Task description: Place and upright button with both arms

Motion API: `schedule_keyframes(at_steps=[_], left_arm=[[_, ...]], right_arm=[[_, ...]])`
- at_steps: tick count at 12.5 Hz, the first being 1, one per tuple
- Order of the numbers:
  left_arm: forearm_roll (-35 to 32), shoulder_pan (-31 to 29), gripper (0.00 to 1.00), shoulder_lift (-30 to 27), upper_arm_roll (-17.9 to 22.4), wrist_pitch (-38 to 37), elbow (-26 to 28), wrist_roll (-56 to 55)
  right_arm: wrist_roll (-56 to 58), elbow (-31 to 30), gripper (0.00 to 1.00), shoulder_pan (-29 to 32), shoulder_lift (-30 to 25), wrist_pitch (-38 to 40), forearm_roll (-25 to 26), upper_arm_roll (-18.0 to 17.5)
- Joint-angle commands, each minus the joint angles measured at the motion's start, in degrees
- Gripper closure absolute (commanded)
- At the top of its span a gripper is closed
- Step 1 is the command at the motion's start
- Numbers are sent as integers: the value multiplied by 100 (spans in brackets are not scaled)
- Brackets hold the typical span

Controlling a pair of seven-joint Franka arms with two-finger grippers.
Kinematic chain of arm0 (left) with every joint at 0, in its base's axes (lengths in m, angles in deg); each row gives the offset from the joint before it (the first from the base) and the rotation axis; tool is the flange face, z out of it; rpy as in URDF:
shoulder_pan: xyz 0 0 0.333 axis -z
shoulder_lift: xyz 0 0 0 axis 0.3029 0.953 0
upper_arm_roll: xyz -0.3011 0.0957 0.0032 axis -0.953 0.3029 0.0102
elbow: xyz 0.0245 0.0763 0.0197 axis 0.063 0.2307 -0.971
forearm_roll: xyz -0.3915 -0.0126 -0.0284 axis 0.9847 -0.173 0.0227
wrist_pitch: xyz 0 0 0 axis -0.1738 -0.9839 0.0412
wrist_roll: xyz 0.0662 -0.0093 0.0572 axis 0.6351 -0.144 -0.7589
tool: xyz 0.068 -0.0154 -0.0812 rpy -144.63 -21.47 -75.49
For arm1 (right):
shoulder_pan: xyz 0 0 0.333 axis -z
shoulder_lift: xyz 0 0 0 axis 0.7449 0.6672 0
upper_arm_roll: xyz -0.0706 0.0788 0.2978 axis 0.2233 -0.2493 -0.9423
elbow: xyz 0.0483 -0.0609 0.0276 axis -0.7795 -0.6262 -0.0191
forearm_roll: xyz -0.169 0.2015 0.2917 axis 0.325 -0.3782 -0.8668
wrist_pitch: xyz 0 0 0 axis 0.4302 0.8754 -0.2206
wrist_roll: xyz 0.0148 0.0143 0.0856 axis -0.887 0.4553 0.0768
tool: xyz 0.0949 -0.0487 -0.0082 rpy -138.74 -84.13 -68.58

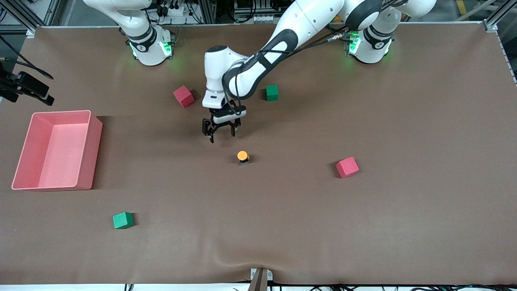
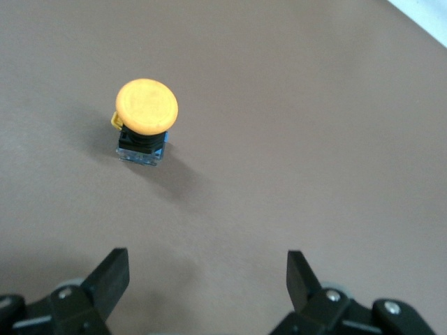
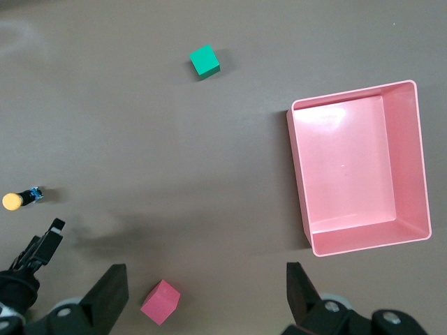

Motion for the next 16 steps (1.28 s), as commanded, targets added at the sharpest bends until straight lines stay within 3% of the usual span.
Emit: schedule_keyframes(at_steps=[1, 4, 7, 13, 16], left_arm=[[990, -207, 0, -511, -127, -371, -43, 885], [1993, -619, 0, -1275, -127, -836, -43, 2036], [2951, -1102, 0, -2057, -127, -1819, -43, 3494], [3884, -2420, 0, -3438, -127, -3832, -61, 6326], [3903, -3044, 0, -3887, -127, -4704, -43, 7600]], right_arm=[[21, 78, 0, 11, 25, 46, -106, 24], [21, 78, 0, 11, 25, 46, -114, 24], [21, 78, 0, 11, 25, 63, -114, 24], [21, 78, 0, 20, 25, 63, -114, 33], [21, 78, 0, 20, 25, 63, -114, 33]])
